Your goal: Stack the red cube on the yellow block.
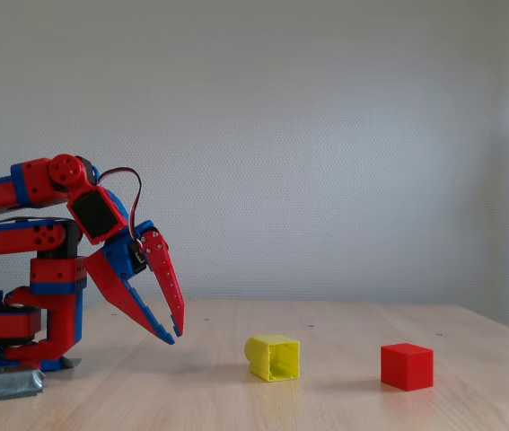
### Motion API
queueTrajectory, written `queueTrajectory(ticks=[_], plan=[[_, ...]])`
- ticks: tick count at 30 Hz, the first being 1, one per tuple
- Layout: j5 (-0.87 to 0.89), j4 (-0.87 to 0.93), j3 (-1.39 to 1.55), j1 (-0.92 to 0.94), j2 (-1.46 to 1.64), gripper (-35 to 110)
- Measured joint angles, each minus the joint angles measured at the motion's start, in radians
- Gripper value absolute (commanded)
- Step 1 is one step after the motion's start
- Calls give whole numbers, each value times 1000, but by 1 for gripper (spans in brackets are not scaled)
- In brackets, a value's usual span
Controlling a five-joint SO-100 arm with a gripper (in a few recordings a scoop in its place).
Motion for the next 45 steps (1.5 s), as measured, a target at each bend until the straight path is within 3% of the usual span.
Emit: queueTrajectory(ticks=[14, 16, 18, 27, 45], plan=[[0, -160, -31, 21, -229, 1], [2, -192, -100, 21, -331, 5], [0, -215, -178, 34, -413, 17], [-5, -242, -670, 219, -904, 27], [-18, -153, -1285, 222, -1611, 30]])
